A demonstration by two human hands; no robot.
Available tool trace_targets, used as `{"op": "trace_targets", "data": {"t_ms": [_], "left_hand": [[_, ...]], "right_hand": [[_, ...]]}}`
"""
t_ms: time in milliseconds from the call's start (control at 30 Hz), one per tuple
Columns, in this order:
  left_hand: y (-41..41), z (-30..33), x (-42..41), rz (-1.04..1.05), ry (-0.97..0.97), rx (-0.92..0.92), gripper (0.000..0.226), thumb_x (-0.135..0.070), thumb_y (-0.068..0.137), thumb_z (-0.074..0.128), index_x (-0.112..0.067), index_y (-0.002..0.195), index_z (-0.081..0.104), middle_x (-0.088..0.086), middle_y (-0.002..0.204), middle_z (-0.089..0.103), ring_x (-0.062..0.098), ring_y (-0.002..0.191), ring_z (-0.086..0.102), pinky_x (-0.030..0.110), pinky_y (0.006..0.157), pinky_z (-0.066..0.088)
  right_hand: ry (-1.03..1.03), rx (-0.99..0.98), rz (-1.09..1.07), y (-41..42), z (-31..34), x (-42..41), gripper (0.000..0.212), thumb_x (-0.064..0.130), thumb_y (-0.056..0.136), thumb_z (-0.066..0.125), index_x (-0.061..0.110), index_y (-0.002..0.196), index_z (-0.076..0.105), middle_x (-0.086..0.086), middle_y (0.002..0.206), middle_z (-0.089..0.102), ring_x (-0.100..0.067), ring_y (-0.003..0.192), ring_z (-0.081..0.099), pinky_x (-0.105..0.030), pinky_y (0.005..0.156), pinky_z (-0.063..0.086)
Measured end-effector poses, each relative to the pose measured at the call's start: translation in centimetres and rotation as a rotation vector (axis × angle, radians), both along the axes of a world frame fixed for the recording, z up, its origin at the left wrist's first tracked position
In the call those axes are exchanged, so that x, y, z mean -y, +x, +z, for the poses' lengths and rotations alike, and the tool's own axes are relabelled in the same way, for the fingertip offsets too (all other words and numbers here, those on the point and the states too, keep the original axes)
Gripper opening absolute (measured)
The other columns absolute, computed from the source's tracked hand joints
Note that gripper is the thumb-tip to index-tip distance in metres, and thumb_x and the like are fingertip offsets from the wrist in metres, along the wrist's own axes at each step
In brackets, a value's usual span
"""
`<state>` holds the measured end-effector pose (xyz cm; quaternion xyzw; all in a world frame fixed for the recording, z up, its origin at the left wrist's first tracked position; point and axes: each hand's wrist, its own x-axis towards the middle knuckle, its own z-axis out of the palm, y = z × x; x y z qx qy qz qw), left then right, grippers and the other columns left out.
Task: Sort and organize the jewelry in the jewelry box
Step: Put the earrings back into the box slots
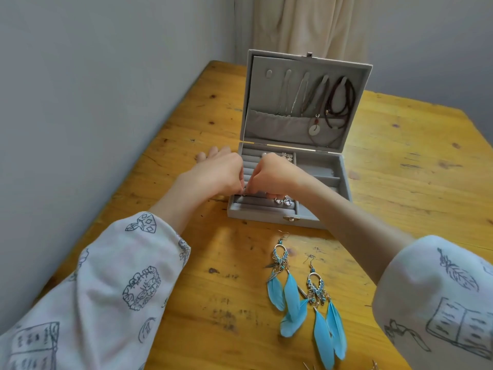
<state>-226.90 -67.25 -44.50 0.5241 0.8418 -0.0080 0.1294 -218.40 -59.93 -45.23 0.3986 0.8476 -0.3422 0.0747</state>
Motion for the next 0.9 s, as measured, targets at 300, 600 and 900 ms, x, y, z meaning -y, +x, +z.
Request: {"op": "trace_targets", "data": {"t_ms": [300,600,900], "left_hand": [[0.2,-0.9,2.2,0.069,0.133,0.221,0.004,-0.021,0.091,0.051,-0.025,0.092,0.053,0.002,0.111,0.047,0.02,0.108,0.049,0.042,0.101,0.036],[4.5,-3.1,8.7,0.166,0.577,0.364,0.022,-0.013,0.092,0.048,-0.017,0.113,0.055,0.003,0.112,0.049,0.018,0.106,0.046,0.028,0.094,0.037],[13.5,-5.3,15.4,0.039,0.584,0.423,0.016,-0.012,0.088,0.056,-0.021,0.1,0.062,-0.008,0.097,0.055,0.007,0.096,0.045,0.017,0.085,0.035]], "right_hand": [[0.081,-0.08,-0.046,0.8,-1.4,0.5,0.018,0.013,0.084,0.058,0.0,0.095,0.064,-0.014,0.09,0.063,-0.021,0.07,0.055,-0.033,0.063,0.049],[0.002,-0.295,-0.097,9.2,1.4,4.5,0.017,0.028,0.09,0.056,0.015,0.08,0.061,0.005,0.059,0.053,-0.005,0.048,0.046,-0.014,0.042,0.035],[-0.056,-0.249,-0.178,21.3,-1.8,11.6,0.016,0.024,0.09,0.056,0.028,0.074,0.06,0.008,0.063,0.063,-0.009,0.056,0.057,-0.034,0.059,0.05]]}}
